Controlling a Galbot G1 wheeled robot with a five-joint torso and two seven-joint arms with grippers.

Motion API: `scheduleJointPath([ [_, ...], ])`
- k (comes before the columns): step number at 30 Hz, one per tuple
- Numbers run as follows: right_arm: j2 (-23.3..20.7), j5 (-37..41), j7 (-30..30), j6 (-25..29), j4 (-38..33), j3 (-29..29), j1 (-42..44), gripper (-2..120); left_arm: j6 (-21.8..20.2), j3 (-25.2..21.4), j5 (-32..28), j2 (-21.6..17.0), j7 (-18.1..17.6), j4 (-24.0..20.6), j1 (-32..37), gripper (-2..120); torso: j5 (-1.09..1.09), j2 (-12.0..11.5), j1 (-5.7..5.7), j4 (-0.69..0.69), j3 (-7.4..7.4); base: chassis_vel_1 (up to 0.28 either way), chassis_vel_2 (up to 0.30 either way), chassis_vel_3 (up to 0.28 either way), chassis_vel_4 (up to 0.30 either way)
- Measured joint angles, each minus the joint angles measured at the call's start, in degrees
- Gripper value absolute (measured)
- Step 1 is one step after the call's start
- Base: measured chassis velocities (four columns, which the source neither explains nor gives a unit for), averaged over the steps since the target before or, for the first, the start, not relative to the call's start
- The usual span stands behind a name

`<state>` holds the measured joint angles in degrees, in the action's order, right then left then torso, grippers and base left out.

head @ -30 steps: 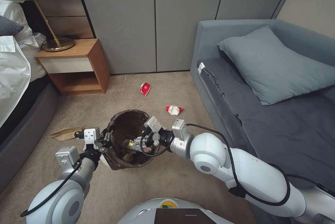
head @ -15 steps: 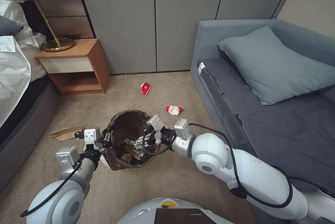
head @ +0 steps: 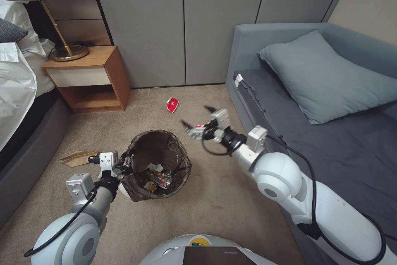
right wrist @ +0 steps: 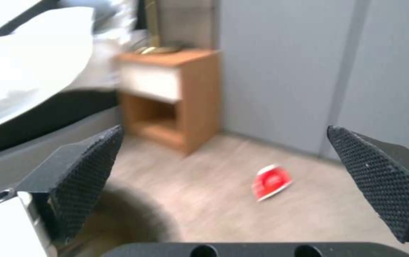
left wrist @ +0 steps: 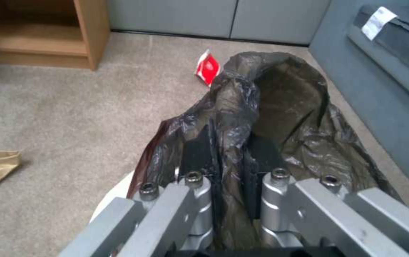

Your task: Pick up the trash bin, then pick up the garbage from the floor and place it into the trash bin.

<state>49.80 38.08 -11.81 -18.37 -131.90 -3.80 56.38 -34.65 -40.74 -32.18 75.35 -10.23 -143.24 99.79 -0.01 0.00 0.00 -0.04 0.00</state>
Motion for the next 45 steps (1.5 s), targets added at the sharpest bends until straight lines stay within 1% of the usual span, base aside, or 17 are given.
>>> scheduleJointPath([
  [1,0.7,-2.7,1.2,1.3,0.0,-4.1,3.4,100,0.0,-0.1,0.1,-0.1,0.0,0.0,0.0,8,0.0,0.0,0.0,0.01,0.0,0.0,0.0,0.0,0.0],
  [3,1.6,-5.3,2.5,2.6,-0.1,-8.6,7.6,100,0.0,-0.2,0.1,-0.1,0.0,0.0,0.0,8,-0.01,0.0,0.0,0.02,0.0,0.0,0.0,0.0,0.0],
  [4,2.4,-7.2,3.4,3.8,-0.3,-12.8,11.7,100,-0.1,-0.3,0.1,-0.2,0.0,0.0,0.0,8,-0.01,0.0,0.0,0.04,0.0,0.0,0.0,0.0,0.0],
  [5,2.4,-7.2,3.4,3.8,-0.3,-12.8,11.7,100,-0.1,-0.3,0.1,-0.2,0.0,0.0,0.0,8,-0.01,0.0,0.0,0.04,0.0,0.0,0.0,0.0,0.0],
  [6,3.6,-9.1,3.9,5.0,-0.7,-17.0,16.1,100,-0.1,-0.3,0.2,-0.2,0.1,0.0,0.0,8,0.0,0.0,0.0,0.04,0.0,0.0,0.0,0.0,0.0],
  [8,7.8,-13.4,5.8,8.3,-1.4,-25.7,25.3,100,-0.5,-0.3,0.2,-0.3,0.2,0.0,-0.1,8,-0.01,0.0,0.0,0.06,0.0,0.0,0.0,0.0,0.0],
  [9,7.8,-13.4,5.8,8.3,-1.4,-25.7,25.3,100,-0.5,-0.3,0.2,-0.3,0.2,0.0,-0.1,8,-0.01,0.0,0.0,0.06,0.0,0.0,0.0,0.0,0.0],
  [12,16.3,-21.1,8.1,13.9,-2.2,-32.6,34.3,100,-0.6,-0.4,0.4,-0.3,0.2,0.0,0.0,8,0.0,0.0,0.0,0.02,0.0,0.0,0.0,0.0,0.0],
  [13,16.3,-21.1,8.1,13.9,-2.2,-32.6,34.3,100,-0.6,-0.4,0.4,-0.3,0.2,0.0,0.0,8,0.0,0.0,0.0,0.02,0.0,0.0,0.0,0.0,0.0],
  [15,21.7,-24.8,9.1,17.7,-2.8,-34.5,39.3,100,-0.7,-0.4,0.5,-0.1,0.2,0.0,0.0,8,0.01,0.0,0.0,0.05,0.0,0.0,0.0,0.0,0.0],
  [16,21.7,-24.8,9.1,17.7,-2.8,-34.5,39.3,100,-0.7,-0.4,0.5,-0.1,0.2,0.0,0.0,8,0.01,0.0,0.0,0.05,0.0,0.0,0.0,0.0,0.0],
  [17,24.0,-26.4,9.4,19.6,-3.2,-34.9,41.9,100,-0.7,-0.3,0.5,-0.1,0.2,0.0,0.0,8,0.02,0.0,0.0,0.06,0.01,0.0,0.0,0.0,0.0],
  [23,26.3,-27.9,9.7,21.7,-3.5,-35.0,44.2,100,-0.7,-0.1,0.6,-0.1,0.2,0.0,0.1,8,0.02,0.0,0.0,0.04,0.01,0.0,0.0,0.0,0.0],
  [25,28.1,-29.1,9.7,22.8,-3.5,-34.9,45.6,100,-0.7,-0.1,0.6,-0.2,0.4,0.0,0.1,8,0.02,0.0,0.0,0.03,0.0,0.0,0.0,0.0,0.0],
  [29,28.4,-29.1,9.6,22.5,-3.7,-34.9,45.4,100,-0.7,-0.1,0.6,-0.3,0.4,0.0,0.1,8,0.02,0.0,0.0,0.03,0.0,0.0,0.0,0.0,0.0],
  [36,28.0,-28.6,9.5,20.4,-3.7,-35.3,44.2,100,-0.6,-0.3,0.6,-0.2,0.5,0.0,0.0,8,0.01,0.0,0.0,0.03,0.0,-0.014,0.019,0.014,-0.017],
  [45,28.0,-28.0,9.5,20.3,-3.4,-35.8,44.7,100,-0.6,-0.2,0.6,-0.1,0.6,0.0,-0.1,8,0.0,0.0,0.0,0.04,0.0,-0.115,0.114,0.131,-0.116],
])
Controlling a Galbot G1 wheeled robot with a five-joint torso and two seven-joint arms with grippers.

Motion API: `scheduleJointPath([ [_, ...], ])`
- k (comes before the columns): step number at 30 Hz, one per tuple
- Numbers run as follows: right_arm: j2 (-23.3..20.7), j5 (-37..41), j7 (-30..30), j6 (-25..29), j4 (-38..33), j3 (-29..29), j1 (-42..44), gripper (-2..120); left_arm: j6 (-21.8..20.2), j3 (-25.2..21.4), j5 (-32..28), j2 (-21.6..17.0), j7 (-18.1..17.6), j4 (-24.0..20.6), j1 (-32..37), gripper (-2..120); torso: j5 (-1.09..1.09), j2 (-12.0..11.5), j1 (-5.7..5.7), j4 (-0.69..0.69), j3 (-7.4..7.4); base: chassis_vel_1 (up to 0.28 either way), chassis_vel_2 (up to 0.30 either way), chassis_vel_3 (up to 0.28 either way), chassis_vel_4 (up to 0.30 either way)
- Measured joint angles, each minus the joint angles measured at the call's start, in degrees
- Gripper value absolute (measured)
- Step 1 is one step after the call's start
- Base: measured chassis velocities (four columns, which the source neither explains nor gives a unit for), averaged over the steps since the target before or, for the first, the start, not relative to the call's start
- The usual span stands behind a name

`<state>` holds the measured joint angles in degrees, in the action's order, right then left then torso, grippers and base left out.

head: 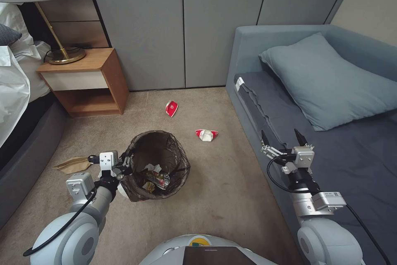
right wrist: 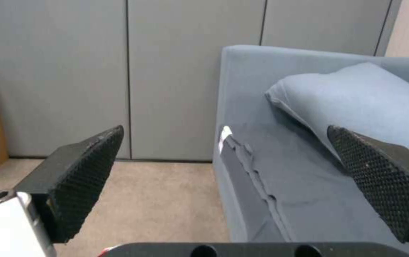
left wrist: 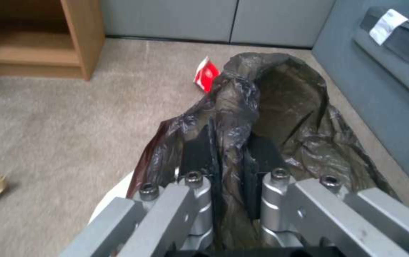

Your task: Pick up the trash bin, then pick up the garbage from the floor and place it into the trash bin.

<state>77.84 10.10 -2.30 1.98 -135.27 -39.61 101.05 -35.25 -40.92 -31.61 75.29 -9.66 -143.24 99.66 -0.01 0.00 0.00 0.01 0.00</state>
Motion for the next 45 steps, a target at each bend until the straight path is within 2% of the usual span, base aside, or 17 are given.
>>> scheduleJointPath([
  [38,-0.3,-0.9,0.0,-0.4,1.2,1.3,0.0,100,0.2,0.1,0.2,0.3,0.2,0.0,0.1,8,0.01,0.0,0.0,0.0,0.0,-0.148,0.15,0.146,-0.146],
  [43,-0.4,-1.1,-0.4,-1.2,1.5,1.7,-0.4,100,0.2,-0.1,0.2,0.2,0.2,0.0,0.1,8,0.01,0.0,0.01,0.0,-0.01,-0.136,0.13,0.139,-0.141],
  [45,-1.1,0.1,-0.3,-3.3,1.6,1.7,-0.9,100,0.2,-0.6,0.2,0.2,0.2,0.0,0.2,8,0.01,0.0,0.01,-0.01,-0.01,-0.06,0.095,0.092,-0.075],
])
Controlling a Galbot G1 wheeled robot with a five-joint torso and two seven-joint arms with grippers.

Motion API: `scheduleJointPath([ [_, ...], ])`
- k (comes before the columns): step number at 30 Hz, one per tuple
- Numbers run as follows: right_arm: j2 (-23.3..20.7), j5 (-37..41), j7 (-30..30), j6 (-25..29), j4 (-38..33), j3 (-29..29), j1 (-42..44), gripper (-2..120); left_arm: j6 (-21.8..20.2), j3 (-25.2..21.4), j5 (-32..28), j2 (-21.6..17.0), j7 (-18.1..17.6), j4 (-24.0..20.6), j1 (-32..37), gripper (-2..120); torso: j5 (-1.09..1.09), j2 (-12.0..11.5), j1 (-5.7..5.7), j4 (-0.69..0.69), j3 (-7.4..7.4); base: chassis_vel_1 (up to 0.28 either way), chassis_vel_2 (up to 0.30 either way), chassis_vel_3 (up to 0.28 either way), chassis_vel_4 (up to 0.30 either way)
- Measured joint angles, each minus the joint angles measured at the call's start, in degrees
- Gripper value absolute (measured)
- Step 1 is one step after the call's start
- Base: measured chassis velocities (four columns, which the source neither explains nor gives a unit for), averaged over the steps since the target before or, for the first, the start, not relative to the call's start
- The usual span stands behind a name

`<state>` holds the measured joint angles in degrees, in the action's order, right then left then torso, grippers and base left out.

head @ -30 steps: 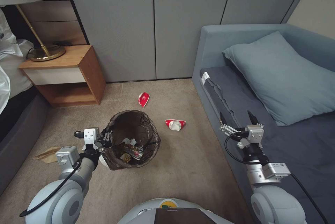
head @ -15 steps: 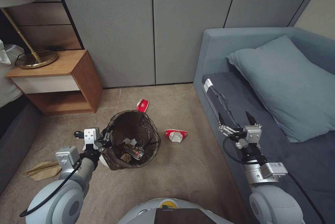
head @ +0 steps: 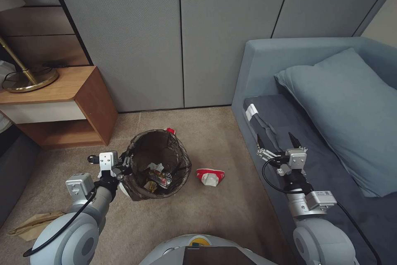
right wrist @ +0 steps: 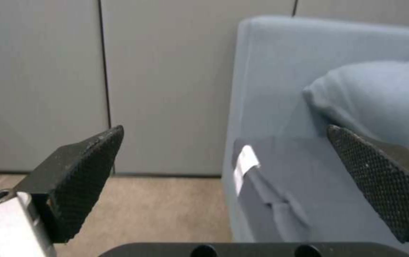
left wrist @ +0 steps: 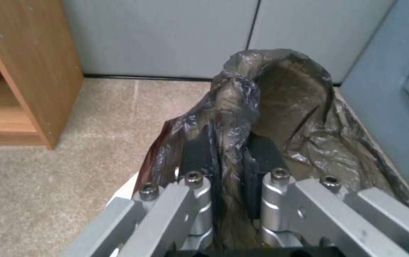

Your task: Pick up the trash bin, then pick up the garbage from the floor and place it into the trash bin.

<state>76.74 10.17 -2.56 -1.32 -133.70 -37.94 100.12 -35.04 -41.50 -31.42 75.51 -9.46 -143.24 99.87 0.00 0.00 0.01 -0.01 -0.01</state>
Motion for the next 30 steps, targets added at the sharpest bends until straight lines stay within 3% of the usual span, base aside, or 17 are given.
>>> scheduleJointPath([
  [5,-2.9,3.4,1.1,-4.9,0.3,0.1,-1.3,100,0.0,-1.3,0.0,0.0,0.3,0.0,0.1,8,0.0,0.0,-0.01,0.02,0.01,-0.016,0.032,0.023,-0.022],
  [7,-6.6,5.3,3.7,-8.6,1.9,0.1,-3.8,100,0.0,-2.4,-0.1,-0.1,0.6,0.0,0.2,8,-0.02,0.0,-0.01,0.02,0.02,0.0,0.0,0.0,0.0],
  [11,-10.2,6.5,5.1,-10.2,3.7,0.9,-6.2,100,0.0,-2.9,-0.1,0.0,0.7,0.0,0.5,8,-0.02,0.0,-0.01,0.0,0.02,0.0,0.0,0.0,0.0],
  [12,-14.6,8.6,5.5,-11.5,5.5,3.0,-8.6,100,0.1,-3.3,-0.1,0.2,0.8,0.0,0.9,8,-0.01,0.0,0.0,0.0,0.01,0.0,0.0,0.0,0.0],
  [17,-21.8,14.1,5.6,-15.4,9.7,8.2,-14.8,100,0.4,-4.2,-0.2,0.7,0.8,0.0,1.3,8,-0.01,0.0,-0.01,0.01,0.01,0.0,0.0,0.0,0.0],
  [27,-28.2,19.2,7.8,-20.9,18.2,19.3,-26.8,100,0.5,-4.7,-0.4,0.9,0.7,0.0,1.5,8,-0.01,0.0,-0.01,0.0,0.01,0.0,0.0,0.0,0.0],
  [30,-30.1,19.6,11.5,-23.8,22.5,23.5,-32.0,100,0.6,-4.6,-0.5,0.9,0.5,0.0,1.5,8,-0.01,0.0,0.0,-0.02,0.01,0.0,0.0,0.0,0.0],
])
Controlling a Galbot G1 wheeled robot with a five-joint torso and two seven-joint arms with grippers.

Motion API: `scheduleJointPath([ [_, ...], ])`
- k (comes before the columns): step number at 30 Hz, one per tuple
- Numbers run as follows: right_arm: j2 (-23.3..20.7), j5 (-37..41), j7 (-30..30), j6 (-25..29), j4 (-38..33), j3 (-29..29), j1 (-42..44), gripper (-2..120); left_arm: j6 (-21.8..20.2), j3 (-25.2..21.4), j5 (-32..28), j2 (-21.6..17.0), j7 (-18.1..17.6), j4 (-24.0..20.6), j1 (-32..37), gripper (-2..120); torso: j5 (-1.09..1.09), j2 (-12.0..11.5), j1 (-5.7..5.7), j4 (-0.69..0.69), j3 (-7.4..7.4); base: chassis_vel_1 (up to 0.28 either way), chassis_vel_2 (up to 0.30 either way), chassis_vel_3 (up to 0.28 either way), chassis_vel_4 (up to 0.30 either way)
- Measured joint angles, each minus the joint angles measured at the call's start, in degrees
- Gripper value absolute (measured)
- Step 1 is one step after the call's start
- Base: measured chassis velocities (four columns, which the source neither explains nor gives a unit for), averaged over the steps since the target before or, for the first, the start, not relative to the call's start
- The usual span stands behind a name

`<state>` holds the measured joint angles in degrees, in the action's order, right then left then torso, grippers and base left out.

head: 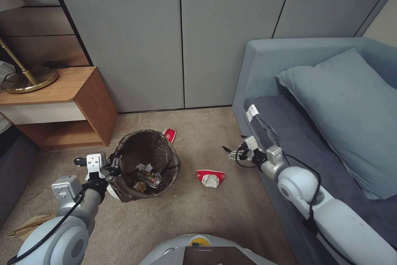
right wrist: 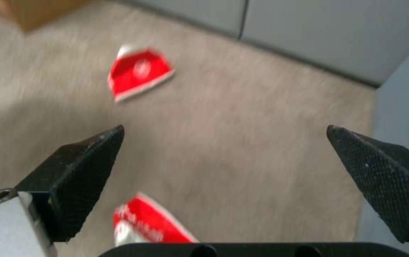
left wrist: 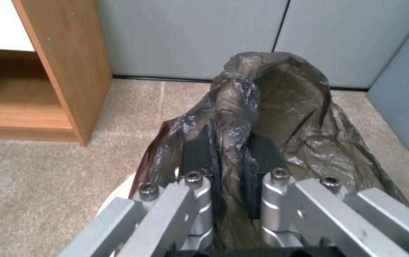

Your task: Pick up the trash bin, then pick up the garbage from the floor and place it into the trash bin.

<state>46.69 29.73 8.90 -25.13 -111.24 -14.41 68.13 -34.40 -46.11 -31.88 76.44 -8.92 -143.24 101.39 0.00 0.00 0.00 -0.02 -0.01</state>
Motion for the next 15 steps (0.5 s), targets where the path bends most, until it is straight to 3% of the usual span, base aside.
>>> scheduleJointPath([
  [5,-0.6,-0.6,2.2,-2.1,3.3,3.3,-2.3,100,0.1,0.4,0.0,0.1,-0.1,0.0,0.0,8,0.0,0.0,0.0,0.03,0.0,0.0,0.0,0.0,0.0],
  [7,1.3,-1.0,2.1,-3.5,6.8,7.7,-4.9,100,0.0,1.5,0.1,0.1,-0.3,0.0,-0.2,8,0.01,0.0,0.0,0.02,0.0,0.0,0.0,0.0,0.0],
  [15,3.7,-2.3,0.4,-4.4,11.8,14.0,-7.9,100,-0.1,1.7,0.1,0.0,-0.3,0.0,-0.2,8,0.01,0.0,0.0,0.02,0.0,0.0,0.0,0.0,0.0],
])
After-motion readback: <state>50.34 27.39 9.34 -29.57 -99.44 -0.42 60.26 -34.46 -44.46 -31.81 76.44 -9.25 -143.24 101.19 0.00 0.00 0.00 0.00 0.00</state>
